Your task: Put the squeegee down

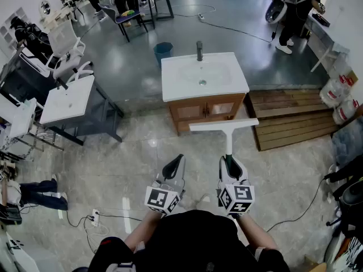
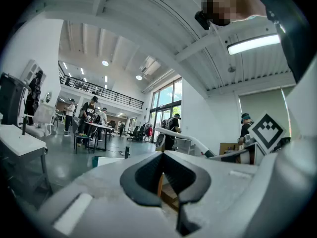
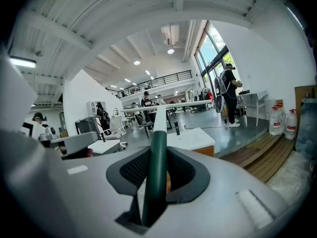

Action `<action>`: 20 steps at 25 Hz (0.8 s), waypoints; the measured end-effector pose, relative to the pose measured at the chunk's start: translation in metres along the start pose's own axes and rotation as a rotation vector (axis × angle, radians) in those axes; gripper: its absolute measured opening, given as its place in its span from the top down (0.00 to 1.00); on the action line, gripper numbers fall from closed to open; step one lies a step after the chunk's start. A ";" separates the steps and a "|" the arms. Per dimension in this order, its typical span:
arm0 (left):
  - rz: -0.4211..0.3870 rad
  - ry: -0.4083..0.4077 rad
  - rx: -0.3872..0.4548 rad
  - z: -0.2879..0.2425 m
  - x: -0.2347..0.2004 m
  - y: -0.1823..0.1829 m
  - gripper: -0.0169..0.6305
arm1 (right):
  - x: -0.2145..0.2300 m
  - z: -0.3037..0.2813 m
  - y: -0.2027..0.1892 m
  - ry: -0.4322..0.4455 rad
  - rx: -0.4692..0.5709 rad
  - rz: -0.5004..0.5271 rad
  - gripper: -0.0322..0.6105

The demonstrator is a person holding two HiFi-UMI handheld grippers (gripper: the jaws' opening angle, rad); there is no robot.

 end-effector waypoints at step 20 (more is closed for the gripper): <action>-0.016 0.124 0.033 0.188 -0.110 -0.008 0.97 | -0.187 0.027 -0.087 0.074 -0.014 0.061 0.80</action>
Point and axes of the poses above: the fingertips, and each gripper's own axes: z backward along the fingers, x to its right, y out of its top, the point moved 7 cm from there along z, backward along the fingers, and after that the axes turned 14 degrees about -z, right-handed, at the moved point
